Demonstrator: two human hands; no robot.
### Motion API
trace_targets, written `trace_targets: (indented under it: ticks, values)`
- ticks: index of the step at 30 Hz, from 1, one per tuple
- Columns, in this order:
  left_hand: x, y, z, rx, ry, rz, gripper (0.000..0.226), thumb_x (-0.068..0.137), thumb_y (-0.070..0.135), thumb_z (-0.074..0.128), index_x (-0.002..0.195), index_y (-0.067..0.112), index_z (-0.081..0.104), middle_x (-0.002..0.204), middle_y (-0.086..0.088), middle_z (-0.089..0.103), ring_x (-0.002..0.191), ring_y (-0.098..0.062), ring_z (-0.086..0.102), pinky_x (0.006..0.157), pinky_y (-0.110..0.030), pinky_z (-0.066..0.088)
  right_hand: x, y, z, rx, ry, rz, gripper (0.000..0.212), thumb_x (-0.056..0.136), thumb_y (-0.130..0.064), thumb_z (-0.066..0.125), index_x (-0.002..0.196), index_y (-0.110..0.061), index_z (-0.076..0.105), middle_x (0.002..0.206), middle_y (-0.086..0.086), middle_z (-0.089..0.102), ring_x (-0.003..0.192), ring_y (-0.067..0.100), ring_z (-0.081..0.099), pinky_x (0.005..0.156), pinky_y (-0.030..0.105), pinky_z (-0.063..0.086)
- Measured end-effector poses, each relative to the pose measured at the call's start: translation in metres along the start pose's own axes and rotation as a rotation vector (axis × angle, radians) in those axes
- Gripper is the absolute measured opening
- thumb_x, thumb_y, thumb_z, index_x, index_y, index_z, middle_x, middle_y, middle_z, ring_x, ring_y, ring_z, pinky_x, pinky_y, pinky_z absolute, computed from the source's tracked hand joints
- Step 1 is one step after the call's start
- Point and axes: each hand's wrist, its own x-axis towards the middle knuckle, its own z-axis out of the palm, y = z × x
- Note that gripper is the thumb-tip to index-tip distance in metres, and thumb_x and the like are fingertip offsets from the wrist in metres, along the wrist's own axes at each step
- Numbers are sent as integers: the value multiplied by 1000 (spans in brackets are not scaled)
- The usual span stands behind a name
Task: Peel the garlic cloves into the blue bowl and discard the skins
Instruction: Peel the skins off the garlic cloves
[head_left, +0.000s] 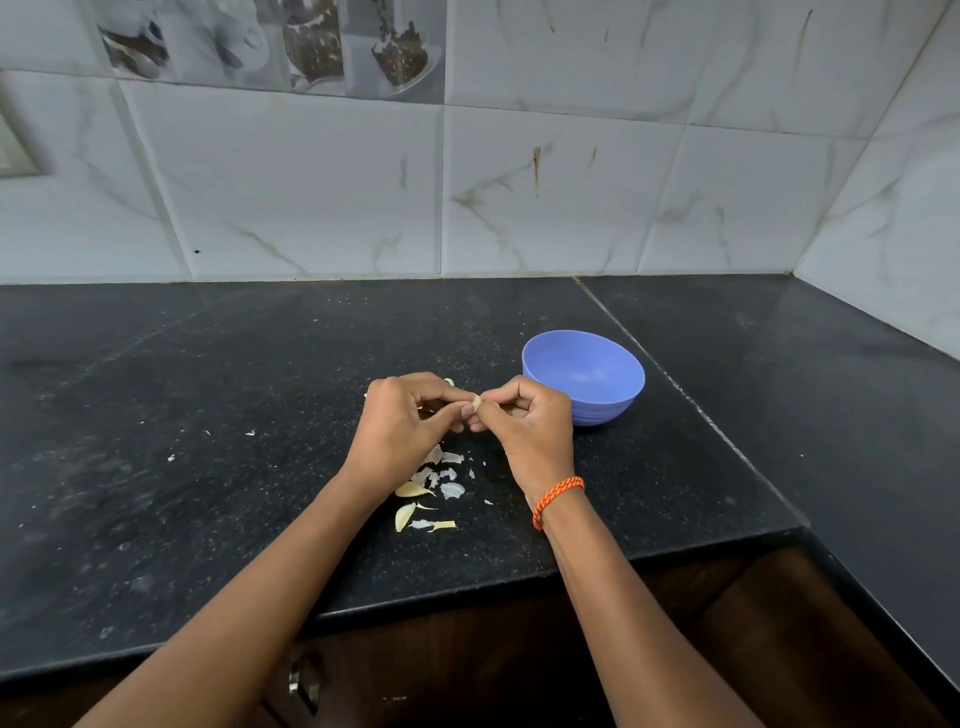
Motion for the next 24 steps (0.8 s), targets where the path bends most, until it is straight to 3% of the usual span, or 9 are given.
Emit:
trace_targets:
  ticks: [10, 14, 19, 24]
  values:
    - [0, -2, -1, 8, 31, -30, 14, 94, 9, 82, 101, 20, 87, 87, 6, 80, 75, -18, 77, 76, -43, 65, -1, -1, 1, 49, -48, 15, 1, 91, 4, 77, 91, 4, 76, 88, 13, 79, 80, 26, 80, 75, 31, 66]
    - [0, -2, 1, 62, 22, 31, 11, 93, 10, 84, 102, 16, 87, 86, 6, 78, 74, -14, 76, 73, -39, 65, 0, 1, 1, 5, -27, -1, 6, 86, 7, 79, 85, 4, 74, 83, 14, 77, 75, 27, 78, 73, 30, 64]
    - [0, -3, 2, 12, 14, -1, 11, 93, 11, 84, 102, 16, 87, 85, 5, 79, 74, -19, 77, 74, -46, 65, 2, 3, 1, 5, -15, -20, 7, 84, 8, 80, 82, 6, 73, 82, 16, 75, 73, 28, 77, 73, 34, 65]
    - [-1, -1, 2, -26, -1, -19, 12, 94, 10, 83, 103, 16, 87, 86, 4, 80, 75, -20, 77, 77, -44, 66, 2, 4, 0, 13, -1, -35, 8, 84, 10, 79, 81, 7, 71, 82, 18, 74, 70, 27, 76, 70, 31, 64]
